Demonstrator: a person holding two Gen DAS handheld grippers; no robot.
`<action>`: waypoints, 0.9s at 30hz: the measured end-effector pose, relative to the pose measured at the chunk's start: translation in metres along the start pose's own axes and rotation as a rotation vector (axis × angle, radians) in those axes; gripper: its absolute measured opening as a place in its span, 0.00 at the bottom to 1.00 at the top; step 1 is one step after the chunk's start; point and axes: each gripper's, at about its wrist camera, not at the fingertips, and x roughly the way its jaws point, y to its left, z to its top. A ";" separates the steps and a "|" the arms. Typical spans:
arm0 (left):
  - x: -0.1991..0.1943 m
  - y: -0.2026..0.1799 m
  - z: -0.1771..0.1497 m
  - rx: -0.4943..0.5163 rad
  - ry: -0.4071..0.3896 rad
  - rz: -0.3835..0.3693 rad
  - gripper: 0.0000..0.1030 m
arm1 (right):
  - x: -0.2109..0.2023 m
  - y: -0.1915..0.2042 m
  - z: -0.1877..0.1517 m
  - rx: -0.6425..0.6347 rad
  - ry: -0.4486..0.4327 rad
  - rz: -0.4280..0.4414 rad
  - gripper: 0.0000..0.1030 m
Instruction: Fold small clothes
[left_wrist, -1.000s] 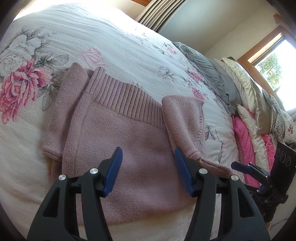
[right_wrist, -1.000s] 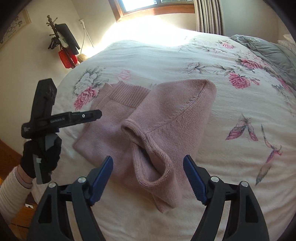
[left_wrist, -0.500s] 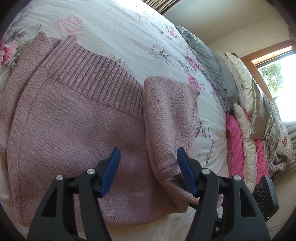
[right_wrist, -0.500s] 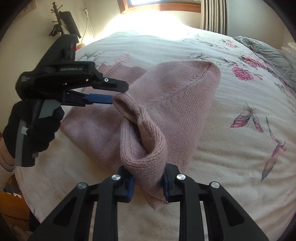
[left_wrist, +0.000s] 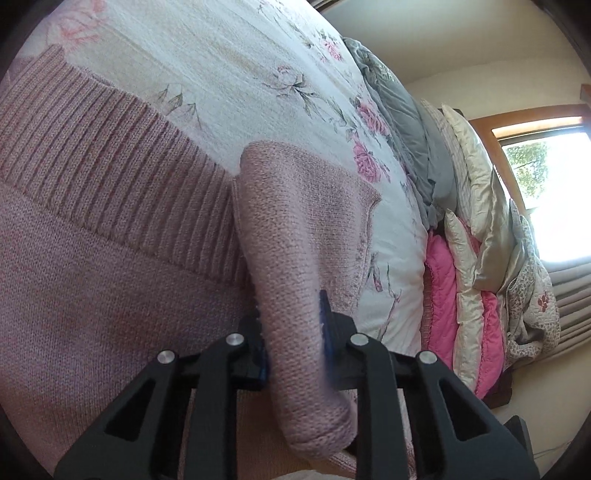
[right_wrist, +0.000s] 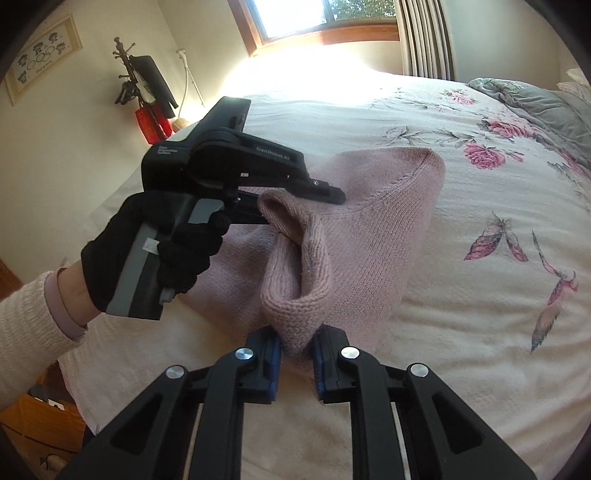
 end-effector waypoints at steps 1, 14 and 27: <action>-0.005 -0.002 0.000 0.007 -0.012 -0.010 0.17 | -0.001 0.004 0.000 0.001 -0.005 0.011 0.14; -0.140 -0.011 0.013 0.189 -0.212 0.022 0.16 | 0.030 0.105 0.047 -0.105 -0.040 0.193 0.14; -0.166 0.093 0.024 0.098 -0.254 0.132 0.16 | 0.130 0.168 0.050 -0.168 0.114 0.176 0.14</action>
